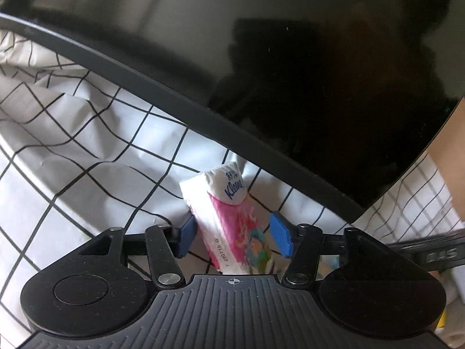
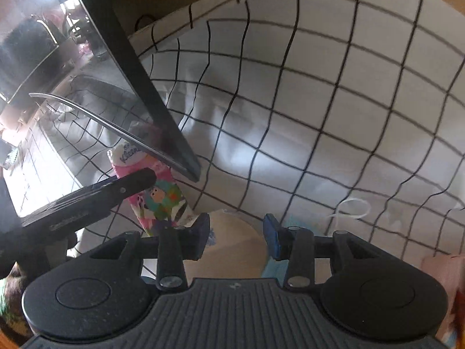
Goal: Organize soft objects
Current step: 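Grasp the pink-and-white tissue pack with the left tool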
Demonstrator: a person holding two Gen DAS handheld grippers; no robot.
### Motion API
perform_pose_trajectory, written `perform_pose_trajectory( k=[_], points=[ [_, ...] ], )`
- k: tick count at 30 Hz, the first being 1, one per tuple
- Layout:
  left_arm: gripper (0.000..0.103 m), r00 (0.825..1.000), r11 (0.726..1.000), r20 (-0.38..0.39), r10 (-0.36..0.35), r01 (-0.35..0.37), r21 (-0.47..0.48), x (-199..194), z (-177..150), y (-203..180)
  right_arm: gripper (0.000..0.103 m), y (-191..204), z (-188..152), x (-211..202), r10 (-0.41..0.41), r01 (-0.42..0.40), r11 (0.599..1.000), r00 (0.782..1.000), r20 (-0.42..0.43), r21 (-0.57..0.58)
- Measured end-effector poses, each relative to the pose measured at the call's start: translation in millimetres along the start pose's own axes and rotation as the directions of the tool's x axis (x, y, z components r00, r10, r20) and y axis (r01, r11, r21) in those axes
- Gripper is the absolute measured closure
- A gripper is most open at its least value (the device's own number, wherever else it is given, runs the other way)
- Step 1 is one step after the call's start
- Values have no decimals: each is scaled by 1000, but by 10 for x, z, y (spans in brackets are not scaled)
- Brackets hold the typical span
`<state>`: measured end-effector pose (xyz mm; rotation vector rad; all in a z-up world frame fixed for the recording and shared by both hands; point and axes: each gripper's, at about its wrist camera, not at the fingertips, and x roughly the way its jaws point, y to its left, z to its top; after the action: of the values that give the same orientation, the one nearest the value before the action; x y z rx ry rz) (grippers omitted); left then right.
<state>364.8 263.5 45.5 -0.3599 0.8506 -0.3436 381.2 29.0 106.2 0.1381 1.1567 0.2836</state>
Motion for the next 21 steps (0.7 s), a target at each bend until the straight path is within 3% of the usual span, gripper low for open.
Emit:
perform_pose_trajectory(
  k=[2, 4, 7, 10, 12, 18, 21],
  points=[
    [53, 1000, 1000, -13, -14, 14, 3, 21, 16, -14, 61, -6, -7, -33, -6, 6, 1000, 1000, -1, -23],
    [64, 996, 996, -53, -73, 70, -45, 43, 40, 6, 61, -4, -3, 0, -13, 13, 999, 1000, -6, -32],
    [64, 981, 981, -83, -176, 168, -94, 20, 54, -7, 61, 9, -6, 111, -18, 17, 999, 999, -27, -35],
    [64, 984, 995, -150, -95, 100, 26, 119, 86, -159, 61, -13, -8, 183, -23, 22, 1000, 999, -45, -15],
    [64, 976, 996, -212, -58, 72, 56, 260, 113, -199, 61, -31, -12, 163, -21, 20, 1000, 999, -43, -12],
    [62, 949, 991, -293, -116, 128, 22, 487, 245, -203, 61, -59, 101, 190, -74, 74, 997, 997, -37, 6],
    [62, 942, 989, -304, -140, 149, 5, 502, 283, -140, 64, 2, 204, 393, -95, 96, 995, 992, -80, 10]
  ],
)
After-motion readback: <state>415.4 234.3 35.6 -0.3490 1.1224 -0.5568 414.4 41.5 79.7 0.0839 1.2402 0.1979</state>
